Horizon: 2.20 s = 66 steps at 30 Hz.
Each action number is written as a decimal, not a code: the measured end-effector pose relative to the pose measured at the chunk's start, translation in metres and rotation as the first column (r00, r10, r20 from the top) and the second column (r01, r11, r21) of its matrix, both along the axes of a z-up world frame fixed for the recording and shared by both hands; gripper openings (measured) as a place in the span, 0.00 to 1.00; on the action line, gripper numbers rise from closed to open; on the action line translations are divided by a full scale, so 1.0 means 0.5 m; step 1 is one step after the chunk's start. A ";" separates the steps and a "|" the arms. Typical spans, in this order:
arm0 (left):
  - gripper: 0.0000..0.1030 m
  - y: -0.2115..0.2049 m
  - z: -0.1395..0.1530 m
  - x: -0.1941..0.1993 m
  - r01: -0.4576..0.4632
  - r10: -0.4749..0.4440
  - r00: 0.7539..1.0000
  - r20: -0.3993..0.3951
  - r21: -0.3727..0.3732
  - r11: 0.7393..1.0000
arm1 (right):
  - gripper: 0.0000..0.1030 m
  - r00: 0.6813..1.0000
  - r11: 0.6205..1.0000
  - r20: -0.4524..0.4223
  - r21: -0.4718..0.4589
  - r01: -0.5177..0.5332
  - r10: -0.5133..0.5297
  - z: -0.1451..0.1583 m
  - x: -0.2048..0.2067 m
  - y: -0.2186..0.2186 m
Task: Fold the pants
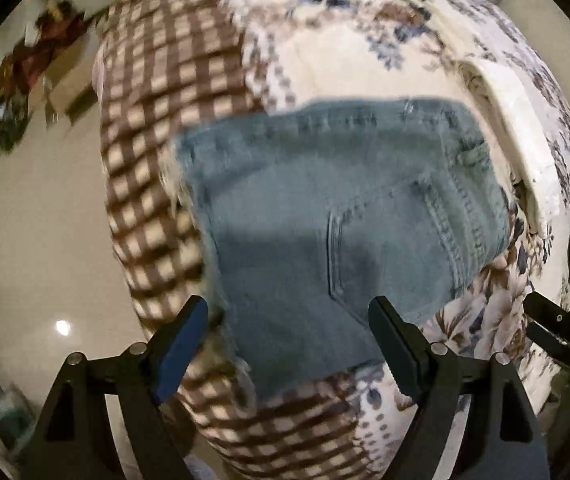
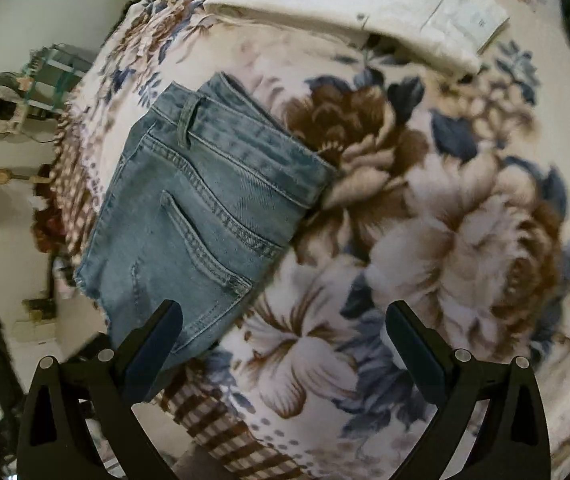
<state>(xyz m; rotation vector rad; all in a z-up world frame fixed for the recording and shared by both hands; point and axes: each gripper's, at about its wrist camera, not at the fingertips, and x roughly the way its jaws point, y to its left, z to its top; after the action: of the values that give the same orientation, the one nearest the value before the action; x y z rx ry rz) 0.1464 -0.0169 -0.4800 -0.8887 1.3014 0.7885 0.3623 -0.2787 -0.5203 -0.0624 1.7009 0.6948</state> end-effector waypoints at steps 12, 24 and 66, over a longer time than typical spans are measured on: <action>0.79 -0.062 -0.128 -0.148 -0.492 0.581 0.812 0.047 -0.482 0.725 | 0.92 0.918 0.931 -0.321 0.202 0.305 -0.232 -0.172 0.082 -0.008; 0.79 -0.125 -0.095 -0.106 -0.548 0.713 0.701 0.017 -0.627 0.553 | 0.92 0.933 0.956 -0.338 0.212 0.203 -0.123 -0.207 0.089 0.099; 0.57 0.001 -0.200 -0.259 -0.517 0.677 0.602 0.424 -0.439 0.735 | 0.53 0.900 0.864 -0.362 0.340 0.371 -0.245 -0.227 -0.147 -0.002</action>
<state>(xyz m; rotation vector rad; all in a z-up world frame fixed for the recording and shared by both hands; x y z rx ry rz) 0.0171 -0.0162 -0.5801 -1.7071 0.5520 0.7746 0.2886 -0.2796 -0.6340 0.6331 1.7708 0.8229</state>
